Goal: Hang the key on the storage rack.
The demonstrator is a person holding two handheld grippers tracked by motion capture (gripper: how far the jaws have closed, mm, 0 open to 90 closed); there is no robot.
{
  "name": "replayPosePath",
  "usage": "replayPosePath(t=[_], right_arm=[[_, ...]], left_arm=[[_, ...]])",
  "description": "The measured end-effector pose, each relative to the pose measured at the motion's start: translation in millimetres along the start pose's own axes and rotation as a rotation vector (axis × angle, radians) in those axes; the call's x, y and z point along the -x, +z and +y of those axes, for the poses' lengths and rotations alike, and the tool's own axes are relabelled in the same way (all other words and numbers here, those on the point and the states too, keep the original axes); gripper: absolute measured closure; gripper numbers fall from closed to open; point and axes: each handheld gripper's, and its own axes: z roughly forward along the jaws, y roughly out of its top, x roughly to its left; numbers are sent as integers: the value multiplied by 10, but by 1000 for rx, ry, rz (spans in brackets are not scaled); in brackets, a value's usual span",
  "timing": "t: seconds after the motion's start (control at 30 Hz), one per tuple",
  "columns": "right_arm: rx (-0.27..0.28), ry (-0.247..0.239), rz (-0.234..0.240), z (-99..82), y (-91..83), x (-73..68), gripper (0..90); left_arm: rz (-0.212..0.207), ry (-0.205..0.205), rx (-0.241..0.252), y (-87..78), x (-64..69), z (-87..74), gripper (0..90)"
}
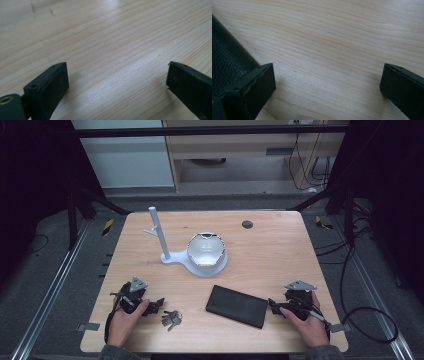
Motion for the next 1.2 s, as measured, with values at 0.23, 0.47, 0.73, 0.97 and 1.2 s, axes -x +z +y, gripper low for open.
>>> replayPosePath(t=[0.23,0.47,0.73,0.97,1.2], right_arm=[[1,-1,0,0,0,0,4],[1,-1,0,0,0,1,3],[1,-1,0,0,0,0,4],[0,-1,0,0,0,0,4],[0,-1,0,-1,0,-1,3]], left_arm=[[-2,53,14,-252,140,-25,37],[-67,66,29,-354,270,11,37],[-149,145,-3,-431,541,152,37],[-193,266,-137,-348,728,289,36],[-221,348,-219,-293,824,360,38]])
